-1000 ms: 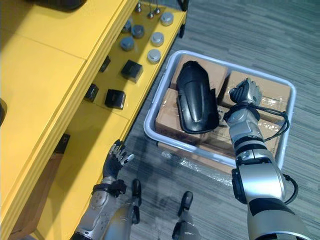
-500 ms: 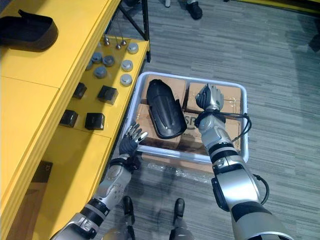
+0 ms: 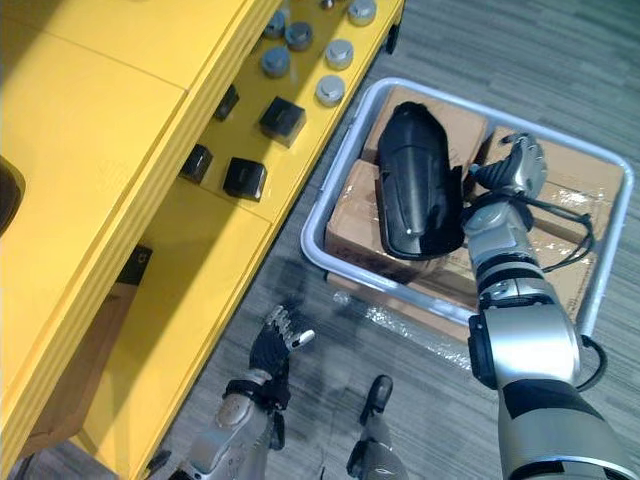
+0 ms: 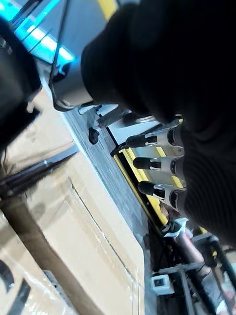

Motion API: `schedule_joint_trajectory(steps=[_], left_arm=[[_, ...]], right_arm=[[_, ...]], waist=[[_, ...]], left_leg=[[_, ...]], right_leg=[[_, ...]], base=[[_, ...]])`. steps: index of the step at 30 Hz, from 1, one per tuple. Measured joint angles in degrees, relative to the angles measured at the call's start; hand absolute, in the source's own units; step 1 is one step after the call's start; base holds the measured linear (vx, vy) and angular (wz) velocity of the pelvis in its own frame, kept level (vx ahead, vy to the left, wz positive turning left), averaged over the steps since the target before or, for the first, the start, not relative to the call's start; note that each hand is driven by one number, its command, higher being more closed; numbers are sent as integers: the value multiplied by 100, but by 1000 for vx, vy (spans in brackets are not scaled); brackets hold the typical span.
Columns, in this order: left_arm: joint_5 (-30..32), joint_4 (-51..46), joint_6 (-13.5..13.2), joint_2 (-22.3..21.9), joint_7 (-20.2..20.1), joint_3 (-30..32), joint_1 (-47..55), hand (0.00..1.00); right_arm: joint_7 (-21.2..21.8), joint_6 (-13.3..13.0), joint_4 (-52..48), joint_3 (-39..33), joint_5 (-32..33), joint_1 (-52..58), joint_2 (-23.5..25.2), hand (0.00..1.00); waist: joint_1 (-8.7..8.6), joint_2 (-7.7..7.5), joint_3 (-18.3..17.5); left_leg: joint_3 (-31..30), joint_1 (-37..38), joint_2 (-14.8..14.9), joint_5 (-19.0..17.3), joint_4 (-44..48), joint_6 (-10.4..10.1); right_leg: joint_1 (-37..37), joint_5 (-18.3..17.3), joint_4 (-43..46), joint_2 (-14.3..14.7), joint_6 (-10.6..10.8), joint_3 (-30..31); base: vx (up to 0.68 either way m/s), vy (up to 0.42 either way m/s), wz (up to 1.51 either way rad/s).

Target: Walk over and take plastic housings, then place them on the shelf

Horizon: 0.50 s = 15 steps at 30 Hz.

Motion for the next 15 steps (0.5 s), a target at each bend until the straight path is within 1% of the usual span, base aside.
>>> schedule_joint_trajectory(steps=[6,9,10,12,13,15], left_arm=[[-3,-1,33,-47,-199,-33,36,0],[-4,-9,33,-103,-207,-32,25,0],[-5,-12,33,-103,-207,-32,26,0],[-5,-44,31,-102,-207,-20,22,0],[-5,-46,31,-112,-207,-18,20,0],[-4,-47,31,-131,-209,-12,22,0]], right_arm=[[16,-40,83,385,30,2,-167,0],[205,-57,350,571,133,27,-292,0],[275,-60,447,631,165,33,-294,100],[339,-121,440,702,278,39,-342,100],[357,-190,429,712,278,42,-422,100],[382,-241,430,909,272,54,-602,100]], waist=[[28,57,54],[154,122,136],[175,130,142],[204,136,145],[212,141,154],[251,142,160]], left_leg=[[-35,-144,2,4,-14,2],[-68,-207,6,4,-14,1],[-71,-241,5,3,-11,1],[-92,-354,5,4,4,1],[-112,-392,5,4,14,1],[-123,-422,4,3,14,1]], right_leg=[[-124,8,-2,11,10,-22],[-174,7,-3,22,10,-33],[-205,7,-2,23,10,-35],[-296,7,-1,24,10,-42],[-320,7,-1,23,10,-51],[-344,7,1,22,10,-53]], base=[[36,38,2],[35,37,3],[28,32,1],[13,16,2],[24,33,6],[26,37,3]])
